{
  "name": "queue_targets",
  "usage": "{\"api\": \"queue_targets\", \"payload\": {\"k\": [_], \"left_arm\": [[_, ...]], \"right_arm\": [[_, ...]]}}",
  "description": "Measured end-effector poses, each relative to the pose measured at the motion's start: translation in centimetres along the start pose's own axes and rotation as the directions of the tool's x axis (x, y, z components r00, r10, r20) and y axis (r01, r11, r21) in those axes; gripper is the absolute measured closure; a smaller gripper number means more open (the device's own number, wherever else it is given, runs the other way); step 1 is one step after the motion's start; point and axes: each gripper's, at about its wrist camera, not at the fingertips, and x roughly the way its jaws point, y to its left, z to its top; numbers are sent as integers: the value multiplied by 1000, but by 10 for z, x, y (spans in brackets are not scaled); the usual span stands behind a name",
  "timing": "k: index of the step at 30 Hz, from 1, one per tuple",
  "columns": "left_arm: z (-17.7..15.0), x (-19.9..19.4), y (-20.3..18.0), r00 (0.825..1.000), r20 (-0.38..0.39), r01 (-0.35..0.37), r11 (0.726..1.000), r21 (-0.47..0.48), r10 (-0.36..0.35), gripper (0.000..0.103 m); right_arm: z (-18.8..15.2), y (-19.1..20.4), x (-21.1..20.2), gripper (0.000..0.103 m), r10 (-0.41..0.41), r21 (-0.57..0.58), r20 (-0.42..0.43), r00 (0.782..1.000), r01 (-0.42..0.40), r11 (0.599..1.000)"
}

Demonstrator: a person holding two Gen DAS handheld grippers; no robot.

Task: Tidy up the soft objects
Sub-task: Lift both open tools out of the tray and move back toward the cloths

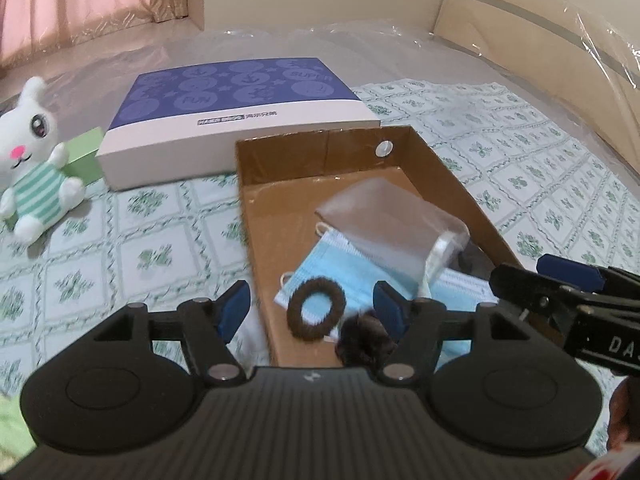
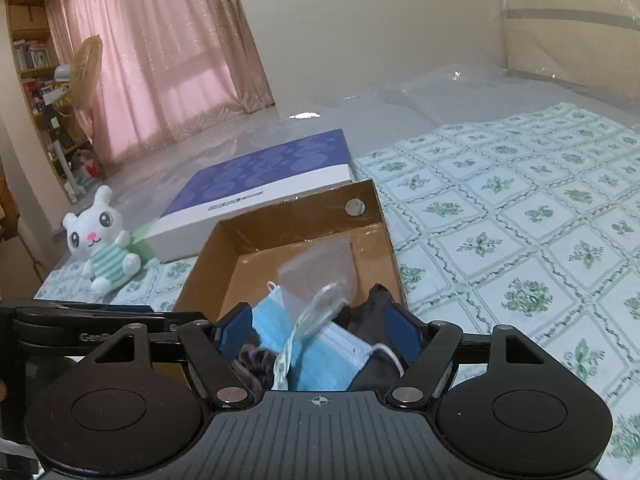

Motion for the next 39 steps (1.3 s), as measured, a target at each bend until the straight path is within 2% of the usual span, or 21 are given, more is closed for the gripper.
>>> {"api": "queue_targets", "payload": {"k": [7,22,29,39], "left_arm": [[-26,-47,4,1000,1,-3,1000,-6,3,37],[-76,-170,39,994,96,-46,995,-90,55,37],[-119,-211,53,993,87,-70,991,-111,80,37],[-181,-256,82,984,38,-163,969,-186,173,37]], "right_arm": [[-10,16,-28,27,-21,-32,-8,1000,21,999],[-40,57,-96,26,-24,-57,6,1000,24,998],[-60,80,-124,26,15,-83,-1,1000,-15,996],[-95,120,-141,26,100,-153,-76,992,-111,982]]}}
